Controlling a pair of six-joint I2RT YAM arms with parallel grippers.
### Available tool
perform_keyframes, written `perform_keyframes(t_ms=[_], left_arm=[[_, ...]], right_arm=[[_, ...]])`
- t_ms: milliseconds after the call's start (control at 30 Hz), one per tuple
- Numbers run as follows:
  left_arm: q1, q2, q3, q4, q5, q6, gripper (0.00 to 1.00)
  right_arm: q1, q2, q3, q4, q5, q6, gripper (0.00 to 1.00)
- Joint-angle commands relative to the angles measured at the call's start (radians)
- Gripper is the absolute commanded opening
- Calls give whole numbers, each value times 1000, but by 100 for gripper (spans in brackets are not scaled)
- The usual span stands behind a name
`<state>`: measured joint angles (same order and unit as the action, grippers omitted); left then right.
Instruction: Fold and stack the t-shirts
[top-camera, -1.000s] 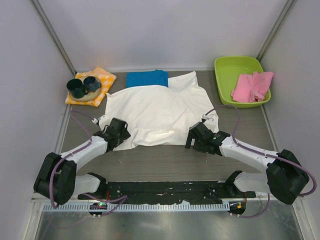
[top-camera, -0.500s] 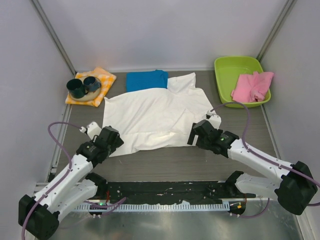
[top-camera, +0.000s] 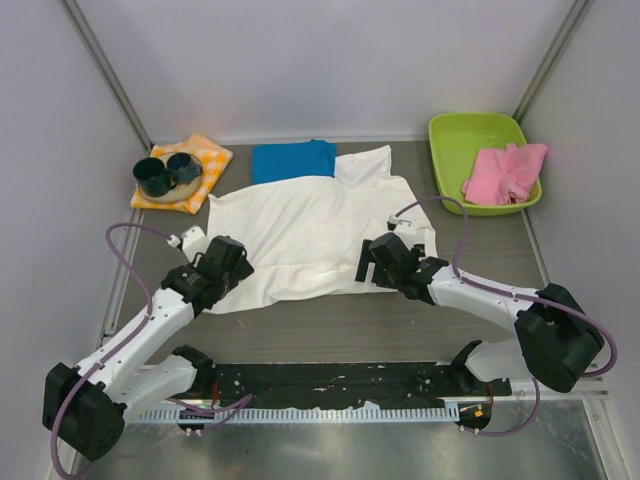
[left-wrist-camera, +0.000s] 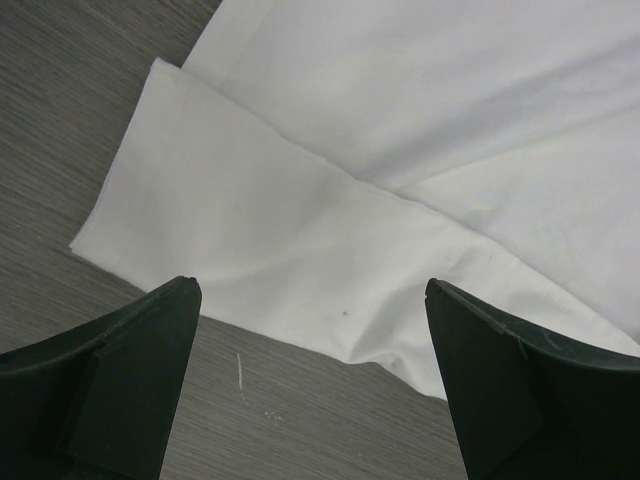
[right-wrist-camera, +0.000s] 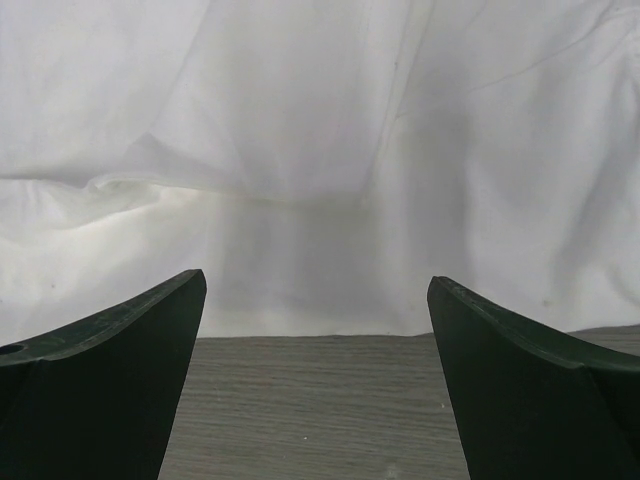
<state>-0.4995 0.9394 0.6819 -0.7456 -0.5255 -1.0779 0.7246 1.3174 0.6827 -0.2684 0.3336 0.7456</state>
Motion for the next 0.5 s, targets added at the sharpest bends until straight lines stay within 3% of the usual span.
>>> perform_keyframes(t_ms=[0, 467], left_arm=[[-4, 48, 10, 118, 13, 30, 100], [-4, 242, -174, 445, 84, 45, 100]], right_arm=[[4, 0, -17, 121, 18, -31, 100], [4, 32, -66, 195, 41, -61, 100]])
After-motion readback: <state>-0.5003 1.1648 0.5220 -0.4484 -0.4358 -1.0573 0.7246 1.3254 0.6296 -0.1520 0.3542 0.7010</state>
